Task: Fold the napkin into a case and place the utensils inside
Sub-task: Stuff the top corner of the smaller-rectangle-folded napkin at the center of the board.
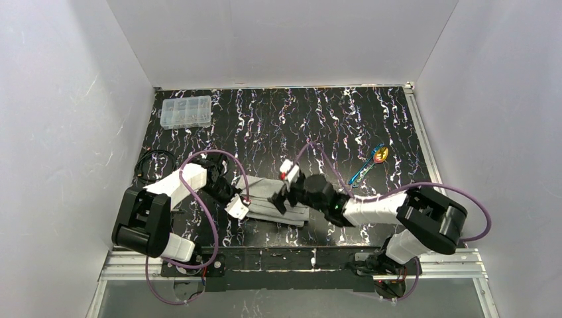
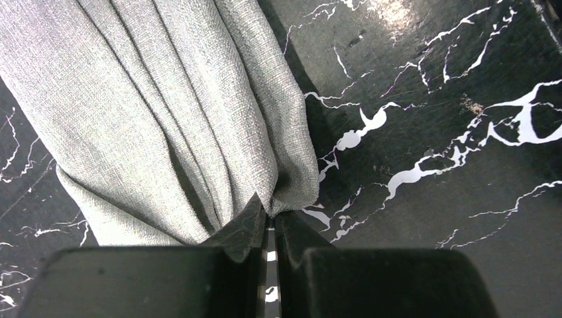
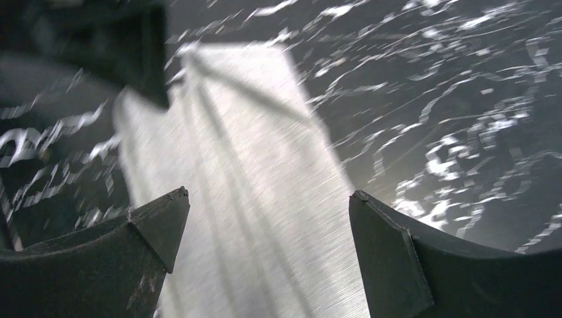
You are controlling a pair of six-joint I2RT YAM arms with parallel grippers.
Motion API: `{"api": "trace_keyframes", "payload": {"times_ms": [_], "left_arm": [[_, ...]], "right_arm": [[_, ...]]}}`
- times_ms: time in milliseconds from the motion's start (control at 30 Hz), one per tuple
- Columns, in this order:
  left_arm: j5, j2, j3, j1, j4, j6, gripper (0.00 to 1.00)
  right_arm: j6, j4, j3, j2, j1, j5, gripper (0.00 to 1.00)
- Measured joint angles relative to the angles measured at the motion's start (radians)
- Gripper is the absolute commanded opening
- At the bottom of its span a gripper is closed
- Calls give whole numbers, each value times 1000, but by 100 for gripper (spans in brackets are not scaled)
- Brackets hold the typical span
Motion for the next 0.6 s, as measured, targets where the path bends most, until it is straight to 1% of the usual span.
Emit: {"api": "trace_keyframes", "payload": {"times_ms": [67, 133, 333, 600], "left_arm": [[2, 1, 5, 0, -7, -20, 0], [5, 7, 20, 0, -23, -47, 0], [19, 20, 42, 0, -41, -109, 0], [29, 56, 59, 0, -62, -147, 0]], "right_arm": [[-31, 87, -91, 3, 53, 1, 99], [-58, 124, -125, 28, 102, 3, 99], [-127, 262, -113, 122, 181, 43, 99], [-212, 411, -28, 287, 252, 87, 99]]}}
